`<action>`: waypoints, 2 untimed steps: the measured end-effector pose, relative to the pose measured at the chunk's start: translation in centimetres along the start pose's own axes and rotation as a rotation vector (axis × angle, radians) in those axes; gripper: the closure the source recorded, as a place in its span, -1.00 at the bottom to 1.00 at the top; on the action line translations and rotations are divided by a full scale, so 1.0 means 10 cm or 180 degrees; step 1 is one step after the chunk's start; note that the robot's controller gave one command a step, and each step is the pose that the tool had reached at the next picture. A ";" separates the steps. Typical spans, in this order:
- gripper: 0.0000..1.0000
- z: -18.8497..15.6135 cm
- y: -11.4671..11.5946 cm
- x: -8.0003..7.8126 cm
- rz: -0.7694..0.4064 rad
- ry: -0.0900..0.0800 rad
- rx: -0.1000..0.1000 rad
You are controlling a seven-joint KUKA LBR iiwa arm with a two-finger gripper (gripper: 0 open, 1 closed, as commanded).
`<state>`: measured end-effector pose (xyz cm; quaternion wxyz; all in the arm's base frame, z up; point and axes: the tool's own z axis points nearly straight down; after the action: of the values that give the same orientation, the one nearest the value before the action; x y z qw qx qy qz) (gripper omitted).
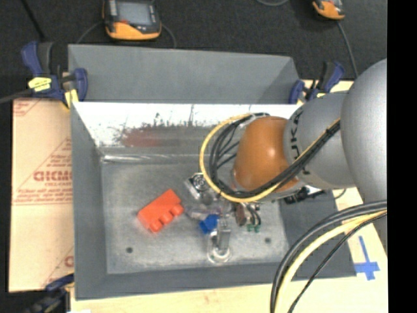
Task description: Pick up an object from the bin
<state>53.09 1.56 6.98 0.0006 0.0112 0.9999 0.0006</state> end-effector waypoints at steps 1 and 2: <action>-1.00 -0.01 -0.01 -0.01 -0.0005 -0.0009 0.0001; 1.00 -0.03 -0.01 -0.01 -0.0011 0.0009 0.0002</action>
Offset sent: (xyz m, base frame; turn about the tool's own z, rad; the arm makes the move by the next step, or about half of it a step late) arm 0.0000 0.0000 0.0000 0.0000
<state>53.17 1.46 7.32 -0.0008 0.0096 1.0000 0.0002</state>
